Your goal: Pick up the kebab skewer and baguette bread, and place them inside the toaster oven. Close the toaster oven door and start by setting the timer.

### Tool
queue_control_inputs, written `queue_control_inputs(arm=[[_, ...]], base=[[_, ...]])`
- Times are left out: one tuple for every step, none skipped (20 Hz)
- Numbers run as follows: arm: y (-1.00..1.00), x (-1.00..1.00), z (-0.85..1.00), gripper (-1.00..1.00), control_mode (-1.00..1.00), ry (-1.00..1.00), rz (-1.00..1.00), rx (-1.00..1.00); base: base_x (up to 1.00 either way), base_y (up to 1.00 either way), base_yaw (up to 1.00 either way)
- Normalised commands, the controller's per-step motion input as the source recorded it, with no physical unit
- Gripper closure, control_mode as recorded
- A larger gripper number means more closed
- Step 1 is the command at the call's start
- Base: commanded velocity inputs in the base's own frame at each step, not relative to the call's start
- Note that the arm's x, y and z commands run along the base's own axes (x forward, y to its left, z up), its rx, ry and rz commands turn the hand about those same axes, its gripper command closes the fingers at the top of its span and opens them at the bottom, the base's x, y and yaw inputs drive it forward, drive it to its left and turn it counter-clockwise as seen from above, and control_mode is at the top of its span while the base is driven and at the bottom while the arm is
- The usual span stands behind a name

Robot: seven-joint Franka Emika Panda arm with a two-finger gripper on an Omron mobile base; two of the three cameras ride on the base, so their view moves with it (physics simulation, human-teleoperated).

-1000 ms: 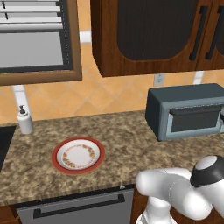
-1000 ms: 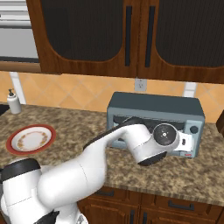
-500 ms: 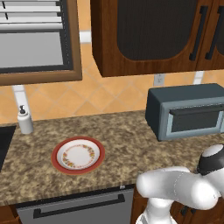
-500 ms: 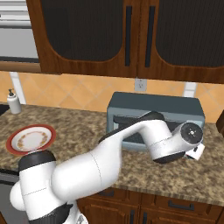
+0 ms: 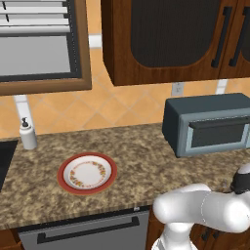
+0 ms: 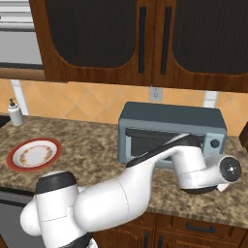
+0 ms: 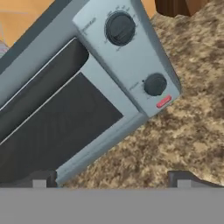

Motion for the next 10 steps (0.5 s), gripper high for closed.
queue_control_inputs(arm=[[-0.01, 0.16, -0.09, -1.0, -1.0, -0.26, -0.33, 0.02], [0.0, 0.27, -0.07, -1.0, -1.0, -0.2, -0.36, 0.02], [-0.04, 0.34, -0.05, -1.0, -1.0, -0.15, -0.4, 0.03], [-0.08, 0.19, -0.06, -1.0, -1.0, -0.13, -0.39, 0.05], [-0.15, 0.16, -0.11, -1.0, -1.0, -0.08, -0.39, 0.07], [-0.16, 0.2, -0.11, -1.0, -1.0, -0.05, -0.37, 0.08], [-0.29, 0.29, -0.03, -1.0, -1.0, -0.02, -0.35, 0.09], [-0.26, 0.26, 0.0, -1.0, -1.0, -0.01, -0.32, 0.09], [-0.25, 0.27, 0.0, -1.0, -1.0, 0.0, -0.31, 0.11], [-0.16, 0.25, 0.0, -1.0, -1.0, 0.0, -0.3, 0.12]], base=[[0.0, 0.0, 0.0], [0.0, 0.0, 0.0], [0.0, 0.0, 0.0], [0.0, 0.0, 0.0], [0.0, 0.0, 0.0], [0.0, 0.0, 0.0], [0.0, 0.0, 0.0], [0.0, 0.0, 0.0], [0.0, 0.0, 0.0], [0.0, 0.0, 0.0]])
